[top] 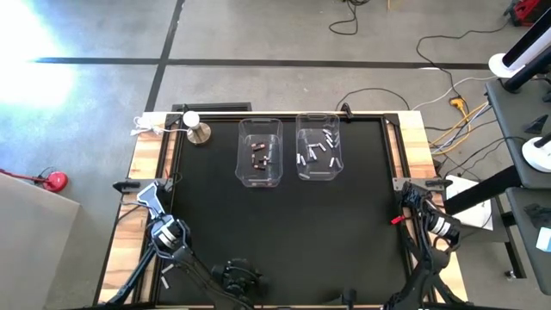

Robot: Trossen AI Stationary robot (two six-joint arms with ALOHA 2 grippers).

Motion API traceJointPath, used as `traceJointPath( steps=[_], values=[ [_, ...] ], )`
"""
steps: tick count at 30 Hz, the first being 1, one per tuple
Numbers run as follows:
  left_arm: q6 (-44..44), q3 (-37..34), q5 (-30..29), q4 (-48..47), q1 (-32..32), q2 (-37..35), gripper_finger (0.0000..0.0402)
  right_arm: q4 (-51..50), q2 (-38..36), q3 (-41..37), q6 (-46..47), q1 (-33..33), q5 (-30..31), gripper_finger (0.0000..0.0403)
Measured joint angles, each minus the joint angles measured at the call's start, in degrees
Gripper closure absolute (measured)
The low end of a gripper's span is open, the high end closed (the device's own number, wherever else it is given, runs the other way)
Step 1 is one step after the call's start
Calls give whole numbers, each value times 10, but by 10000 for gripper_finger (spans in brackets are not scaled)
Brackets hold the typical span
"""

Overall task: Sort batteries
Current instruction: Put the black battery into the left transparent bin

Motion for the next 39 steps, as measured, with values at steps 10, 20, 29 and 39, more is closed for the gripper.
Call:
traceJointPath(
  steps=[10, 20, 29, 39],
  values=[
    [1, -24, 0, 5, 1, 0, 119, 0, 0, 0, -1, 0, 3, 42],
    [8, -87, -3, 71, 6, -5, 201, 4, 0, 0, 6, -1, 20, 42],
    [30, -91, -2, 80, 7, -3, 316, 13, 0, 5, 18, -1, 19, 42],
    [100, -80, -22, 81, 13, -2, 389, 15, -1, 50, -46, 11, 14, 42]
  ],
)
